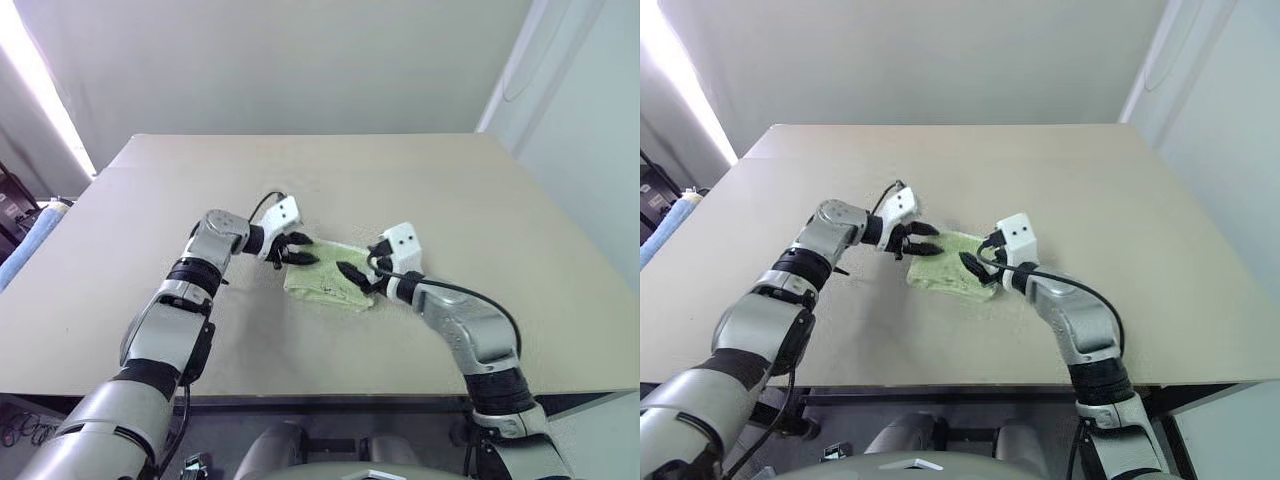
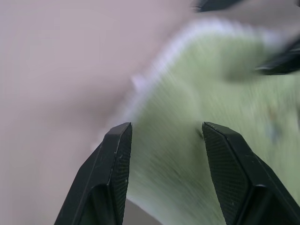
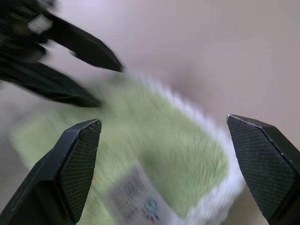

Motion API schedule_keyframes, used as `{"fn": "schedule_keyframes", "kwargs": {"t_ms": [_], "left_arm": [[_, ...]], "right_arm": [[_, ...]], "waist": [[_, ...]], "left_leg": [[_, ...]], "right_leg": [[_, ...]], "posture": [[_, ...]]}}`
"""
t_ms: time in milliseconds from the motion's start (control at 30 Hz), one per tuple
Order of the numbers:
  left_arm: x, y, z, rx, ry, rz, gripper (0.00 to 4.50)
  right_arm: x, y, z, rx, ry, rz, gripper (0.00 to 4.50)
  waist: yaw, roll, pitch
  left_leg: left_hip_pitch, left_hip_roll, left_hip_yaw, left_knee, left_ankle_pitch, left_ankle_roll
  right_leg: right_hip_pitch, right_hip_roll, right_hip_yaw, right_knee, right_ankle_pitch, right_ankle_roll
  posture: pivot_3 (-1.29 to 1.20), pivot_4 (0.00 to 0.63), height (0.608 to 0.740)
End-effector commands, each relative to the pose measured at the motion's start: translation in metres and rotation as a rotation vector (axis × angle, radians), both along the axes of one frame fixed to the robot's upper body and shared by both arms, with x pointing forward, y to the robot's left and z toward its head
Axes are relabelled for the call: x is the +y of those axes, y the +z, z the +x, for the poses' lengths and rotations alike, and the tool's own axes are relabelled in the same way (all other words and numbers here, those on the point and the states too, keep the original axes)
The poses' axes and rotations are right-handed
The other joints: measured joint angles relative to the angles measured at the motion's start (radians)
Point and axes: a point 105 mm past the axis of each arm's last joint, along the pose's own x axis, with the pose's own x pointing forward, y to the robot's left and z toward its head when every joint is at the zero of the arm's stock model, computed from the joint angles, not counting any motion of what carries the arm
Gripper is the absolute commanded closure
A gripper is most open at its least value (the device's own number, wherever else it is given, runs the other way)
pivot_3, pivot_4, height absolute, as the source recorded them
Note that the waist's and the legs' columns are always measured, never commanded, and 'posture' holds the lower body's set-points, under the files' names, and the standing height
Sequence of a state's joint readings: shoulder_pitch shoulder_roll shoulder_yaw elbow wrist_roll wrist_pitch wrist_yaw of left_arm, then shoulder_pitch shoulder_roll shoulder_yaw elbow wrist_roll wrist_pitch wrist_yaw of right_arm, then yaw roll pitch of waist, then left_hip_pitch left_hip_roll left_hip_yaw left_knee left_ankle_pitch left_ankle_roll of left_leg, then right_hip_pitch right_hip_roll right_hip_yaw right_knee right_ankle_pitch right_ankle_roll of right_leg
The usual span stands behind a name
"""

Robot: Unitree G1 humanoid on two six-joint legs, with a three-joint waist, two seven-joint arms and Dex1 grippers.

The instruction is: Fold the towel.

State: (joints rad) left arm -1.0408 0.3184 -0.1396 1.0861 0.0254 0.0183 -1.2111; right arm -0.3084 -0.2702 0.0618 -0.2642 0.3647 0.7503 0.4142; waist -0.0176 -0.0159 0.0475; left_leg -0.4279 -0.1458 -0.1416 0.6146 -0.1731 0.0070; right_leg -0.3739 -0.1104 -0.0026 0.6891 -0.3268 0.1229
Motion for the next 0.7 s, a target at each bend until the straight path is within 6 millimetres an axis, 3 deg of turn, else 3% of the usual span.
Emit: {"fn": "schedule_keyframes", "kwargs": {"t_ms": [33, 133, 267, 367, 567, 700], "left_arm": [[0.010, 0.035, 0.006, 0.005, 0.011, -0.097, 2.00], [0.023, 0.036, 0.003, 0.029, 0.011, -0.079, 2.00], [0.037, 0.030, 0.006, 0.026, 0.061, -0.035, 2.00], [0.039, 0.022, 0.002, 0.017, 0.044, 0.005, 2.00], [0.031, 0.010, -0.003, -0.019, -0.002, 0.054, 2.00], [0.027, 0.008, -0.003, -0.034, -0.003, 0.053, 2.00]], "right_arm": [[0.015, 0.025, -0.028, -0.067, 0.146, 0.015, 0.00], [0.021, 0.020, -0.041, -0.062, 0.212, -0.062, 0.00], [0.026, 0.011, -0.044, -0.049, 0.248, -0.122, 0.00], [0.032, -0.005, -0.048, -0.039, 0.339, -0.263, 0.00], [0.037, -0.021, -0.036, -0.085, 0.397, -0.455, 0.00], [0.032, -0.022, -0.015, -0.135, 0.316, -0.522, 0.00]], "waist": [[-0.002, 0.000, 0.000], [-0.007, 0.000, 0.000], [0.000, 0.000, 0.000], [0.003, 0.000, 0.000], [0.003, 0.000, 0.000], [0.003, 0.000, 0.000]], "left_leg": [[0.000, 0.000, 0.000, -0.001, 0.000, 0.000], [0.000, 0.000, 0.000, -0.003, 0.000, 0.000], [0.000, 0.000, 0.000, -0.002, 0.000, 0.000], [0.000, 0.000, 0.000, -0.001, 0.000, 0.000], [0.000, 0.000, 0.000, -0.002, 0.000, 0.000], [-0.001, 0.000, 0.000, -0.002, 0.000, 0.000]], "right_leg": [[0.000, 0.000, 0.000, -0.001, 0.000, 0.000], [0.000, 0.000, 0.000, -0.003, 0.000, 0.000], [0.000, 0.000, 0.000, -0.003, 0.000, 0.000], [0.001, -0.001, 0.000, -0.003, 0.000, 0.000], [0.001, -0.001, 0.000, -0.004, 0.000, 0.000], [0.001, -0.001, 0.000, -0.004, 0.000, 0.000]], "posture": [[0.00, 0.000, 0.706], [0.00, 0.000, 0.706], [0.00, 0.000, 0.706], [0.00, 0.000, 0.706], [0.00, 0.000, 0.706], [0.00, 0.000, 0.706]]}}
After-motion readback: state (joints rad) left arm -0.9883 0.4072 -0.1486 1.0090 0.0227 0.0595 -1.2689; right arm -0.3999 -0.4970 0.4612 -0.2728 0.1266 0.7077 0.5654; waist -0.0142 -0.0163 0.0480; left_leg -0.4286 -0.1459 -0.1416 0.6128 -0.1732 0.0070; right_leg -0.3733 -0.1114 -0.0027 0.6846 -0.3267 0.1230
